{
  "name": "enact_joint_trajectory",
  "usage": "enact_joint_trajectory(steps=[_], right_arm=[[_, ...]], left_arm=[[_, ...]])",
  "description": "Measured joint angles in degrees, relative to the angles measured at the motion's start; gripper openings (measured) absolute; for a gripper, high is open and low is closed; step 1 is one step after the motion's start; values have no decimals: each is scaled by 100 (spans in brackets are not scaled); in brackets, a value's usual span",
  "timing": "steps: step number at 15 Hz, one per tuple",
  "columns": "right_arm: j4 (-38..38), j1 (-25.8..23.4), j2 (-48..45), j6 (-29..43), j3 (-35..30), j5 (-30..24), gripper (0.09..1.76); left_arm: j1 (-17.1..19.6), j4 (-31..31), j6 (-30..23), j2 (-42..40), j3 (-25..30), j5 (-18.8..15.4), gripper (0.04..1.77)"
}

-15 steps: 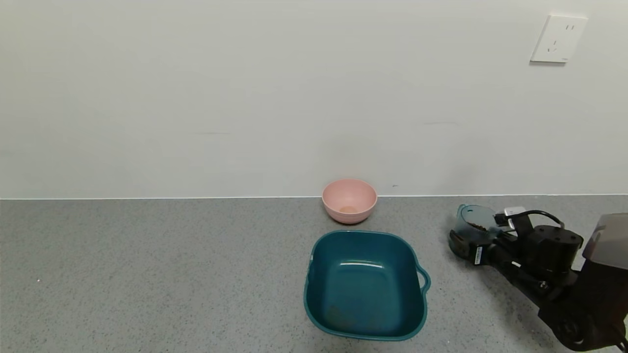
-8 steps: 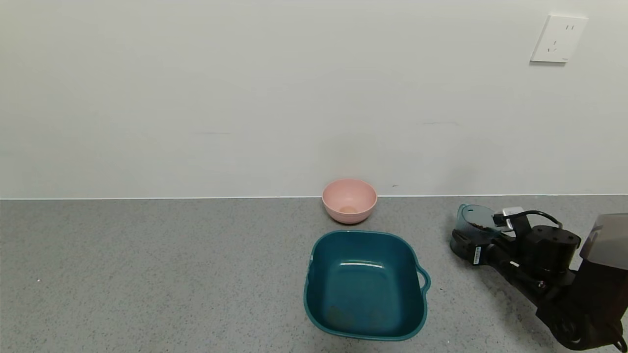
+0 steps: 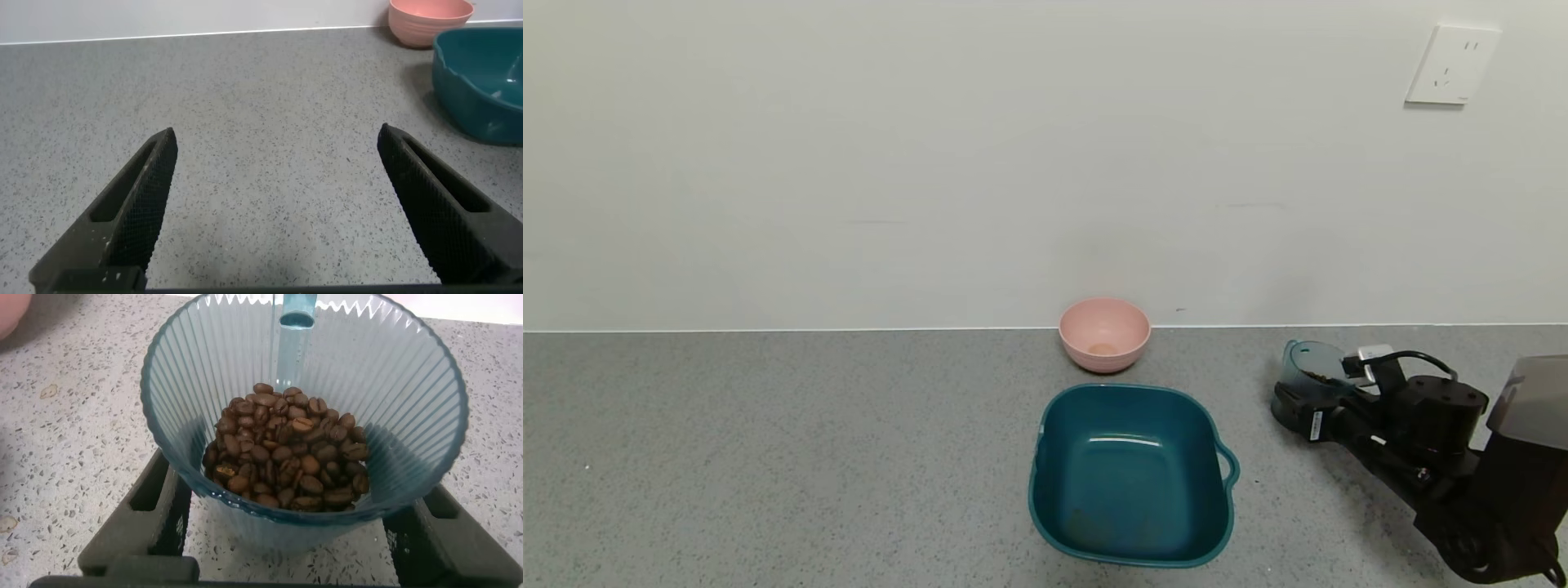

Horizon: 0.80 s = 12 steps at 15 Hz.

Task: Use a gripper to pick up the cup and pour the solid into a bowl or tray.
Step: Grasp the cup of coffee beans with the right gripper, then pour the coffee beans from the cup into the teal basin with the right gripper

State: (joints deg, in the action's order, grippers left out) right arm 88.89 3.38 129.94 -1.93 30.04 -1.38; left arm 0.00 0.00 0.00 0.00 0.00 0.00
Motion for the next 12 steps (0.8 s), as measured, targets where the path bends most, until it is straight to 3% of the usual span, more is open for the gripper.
enact_joint_trajectory(steps=[12], right_arm=[[-124,-43,-301,-212,-20,-49,135]], left_arm=[[0,0,0,0,0,0,176]])
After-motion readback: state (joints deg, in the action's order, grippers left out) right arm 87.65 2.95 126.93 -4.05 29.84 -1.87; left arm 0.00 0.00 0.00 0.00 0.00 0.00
